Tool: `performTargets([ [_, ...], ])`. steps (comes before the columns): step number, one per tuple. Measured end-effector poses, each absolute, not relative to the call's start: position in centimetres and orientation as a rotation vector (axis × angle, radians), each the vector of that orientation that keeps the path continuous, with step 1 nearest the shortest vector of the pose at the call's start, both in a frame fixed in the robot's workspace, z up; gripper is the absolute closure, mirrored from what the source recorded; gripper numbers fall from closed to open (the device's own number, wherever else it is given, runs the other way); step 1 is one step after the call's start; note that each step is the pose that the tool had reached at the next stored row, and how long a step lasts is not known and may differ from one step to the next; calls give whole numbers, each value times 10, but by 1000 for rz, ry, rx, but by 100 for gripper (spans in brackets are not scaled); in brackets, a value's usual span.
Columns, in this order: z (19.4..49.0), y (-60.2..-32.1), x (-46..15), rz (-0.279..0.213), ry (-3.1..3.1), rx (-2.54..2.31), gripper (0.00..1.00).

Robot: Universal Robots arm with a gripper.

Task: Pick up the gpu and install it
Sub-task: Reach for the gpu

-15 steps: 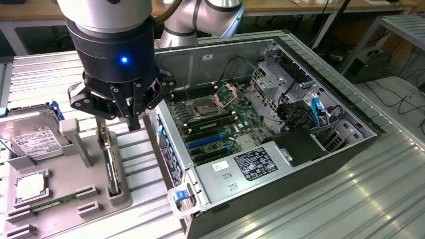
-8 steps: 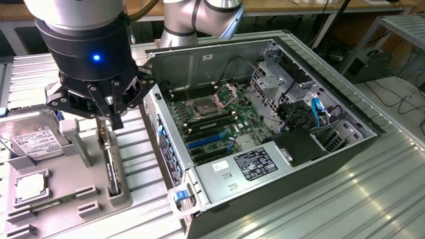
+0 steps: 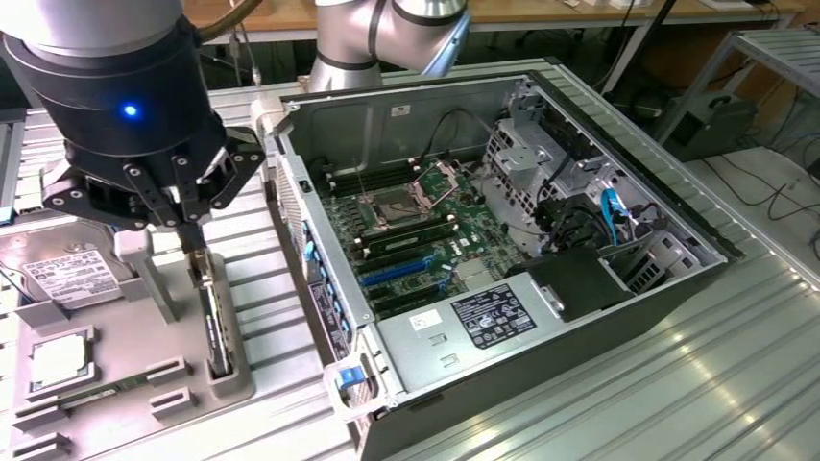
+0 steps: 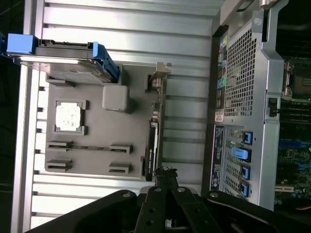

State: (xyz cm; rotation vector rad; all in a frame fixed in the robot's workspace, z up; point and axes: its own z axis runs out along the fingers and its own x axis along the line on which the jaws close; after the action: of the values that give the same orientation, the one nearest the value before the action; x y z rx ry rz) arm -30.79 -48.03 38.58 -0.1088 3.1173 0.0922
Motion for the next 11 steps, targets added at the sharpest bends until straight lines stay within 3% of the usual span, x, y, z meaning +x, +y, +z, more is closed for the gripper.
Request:
performTargets([
  [11,385,-478,-321,92,3117,-112,89],
])
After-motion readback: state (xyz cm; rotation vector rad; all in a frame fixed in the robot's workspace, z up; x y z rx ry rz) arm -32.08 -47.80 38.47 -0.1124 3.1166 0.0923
